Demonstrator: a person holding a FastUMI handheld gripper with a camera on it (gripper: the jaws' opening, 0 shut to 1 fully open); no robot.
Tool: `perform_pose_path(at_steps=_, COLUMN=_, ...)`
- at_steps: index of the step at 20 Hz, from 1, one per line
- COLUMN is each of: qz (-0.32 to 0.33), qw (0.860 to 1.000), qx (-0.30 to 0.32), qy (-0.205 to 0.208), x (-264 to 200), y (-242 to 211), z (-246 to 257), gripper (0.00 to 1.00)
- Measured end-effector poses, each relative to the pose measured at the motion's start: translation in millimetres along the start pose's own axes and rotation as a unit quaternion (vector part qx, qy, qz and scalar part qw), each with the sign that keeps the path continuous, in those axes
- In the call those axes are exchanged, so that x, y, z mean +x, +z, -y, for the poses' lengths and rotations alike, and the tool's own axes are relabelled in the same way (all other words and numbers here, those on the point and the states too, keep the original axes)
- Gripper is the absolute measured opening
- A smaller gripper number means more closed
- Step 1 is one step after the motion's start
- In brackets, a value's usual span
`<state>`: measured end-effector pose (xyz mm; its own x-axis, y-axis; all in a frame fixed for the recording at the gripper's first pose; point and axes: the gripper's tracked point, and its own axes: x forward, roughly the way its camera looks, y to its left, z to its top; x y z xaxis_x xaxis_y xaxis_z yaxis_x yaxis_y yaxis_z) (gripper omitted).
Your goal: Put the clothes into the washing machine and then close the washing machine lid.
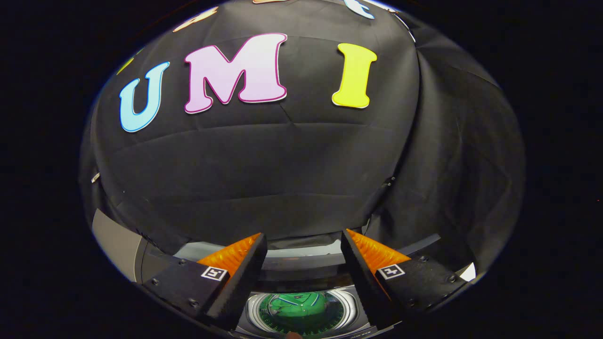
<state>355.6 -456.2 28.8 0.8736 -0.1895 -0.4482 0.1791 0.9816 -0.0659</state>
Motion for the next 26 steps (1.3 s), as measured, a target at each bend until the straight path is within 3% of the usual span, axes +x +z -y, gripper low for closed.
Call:
perform_pose_path(at_steps=22, qz=-0.017, qw=1.0, qx=0.003, qy=0.01, x=-50.8, y=-48.0, z=6.1, gripper=0.99)
perform_pose_path(at_steps=26, qz=-0.043, qw=0.999, qx=0.005, qy=0.008, x=-53.3, y=-67.6, z=9.1, gripper=0.99)
